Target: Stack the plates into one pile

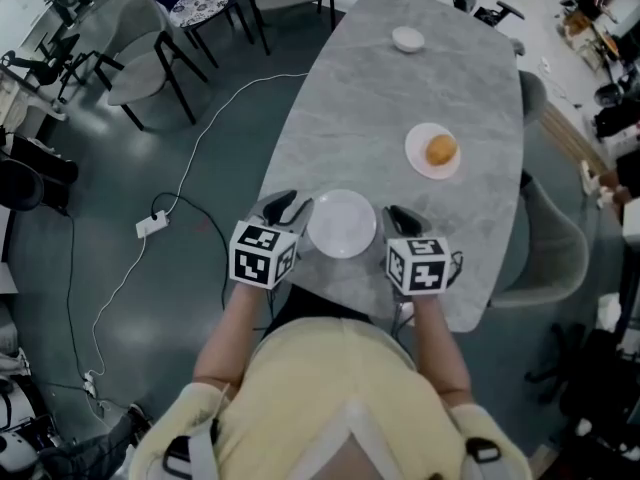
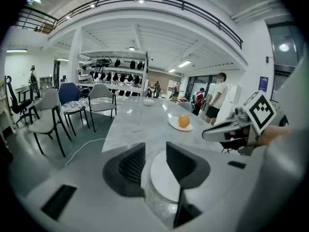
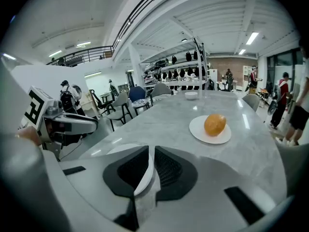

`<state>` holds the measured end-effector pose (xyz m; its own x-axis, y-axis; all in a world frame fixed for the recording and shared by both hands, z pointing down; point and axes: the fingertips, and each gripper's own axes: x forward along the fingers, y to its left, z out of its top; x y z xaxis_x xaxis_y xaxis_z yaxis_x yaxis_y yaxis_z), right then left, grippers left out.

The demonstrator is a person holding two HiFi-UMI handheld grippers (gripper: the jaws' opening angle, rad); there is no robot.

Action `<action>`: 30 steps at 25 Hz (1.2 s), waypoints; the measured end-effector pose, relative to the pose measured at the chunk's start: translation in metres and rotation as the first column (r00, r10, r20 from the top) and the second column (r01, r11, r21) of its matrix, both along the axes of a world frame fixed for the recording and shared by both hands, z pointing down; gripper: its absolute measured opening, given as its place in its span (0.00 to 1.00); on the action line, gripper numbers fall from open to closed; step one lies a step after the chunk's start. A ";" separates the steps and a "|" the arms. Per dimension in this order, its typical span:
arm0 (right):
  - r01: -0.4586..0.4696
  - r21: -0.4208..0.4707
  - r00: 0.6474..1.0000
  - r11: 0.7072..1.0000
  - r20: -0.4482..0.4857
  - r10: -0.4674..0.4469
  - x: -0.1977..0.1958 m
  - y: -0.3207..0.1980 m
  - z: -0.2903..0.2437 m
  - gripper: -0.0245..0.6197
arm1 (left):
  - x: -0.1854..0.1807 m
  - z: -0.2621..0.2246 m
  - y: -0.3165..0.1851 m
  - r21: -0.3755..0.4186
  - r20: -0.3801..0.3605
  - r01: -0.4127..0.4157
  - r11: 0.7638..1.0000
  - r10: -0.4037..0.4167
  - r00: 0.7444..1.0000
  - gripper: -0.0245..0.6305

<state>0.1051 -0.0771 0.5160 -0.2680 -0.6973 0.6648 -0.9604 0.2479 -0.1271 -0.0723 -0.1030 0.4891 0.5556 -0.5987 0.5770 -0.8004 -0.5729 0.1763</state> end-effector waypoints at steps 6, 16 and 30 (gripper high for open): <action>0.008 0.026 0.999 1.000 0.035 -0.009 0.003 -0.003 -0.023 0.09 | 0.004 -0.026 -0.007 0.049 -0.031 -0.006 0.999 0.008 0.999 0.21; -0.031 0.110 0.998 0.993 0.062 0.024 0.008 -0.012 -0.056 0.05 | 0.000 -0.057 -0.020 0.105 -0.054 -0.017 0.994 0.023 0.998 0.14; -0.061 0.201 0.995 0.978 0.091 0.044 0.008 -0.021 -0.094 0.04 | 0.008 -0.066 -0.038 0.124 -0.026 -0.054 0.991 0.057 0.998 0.07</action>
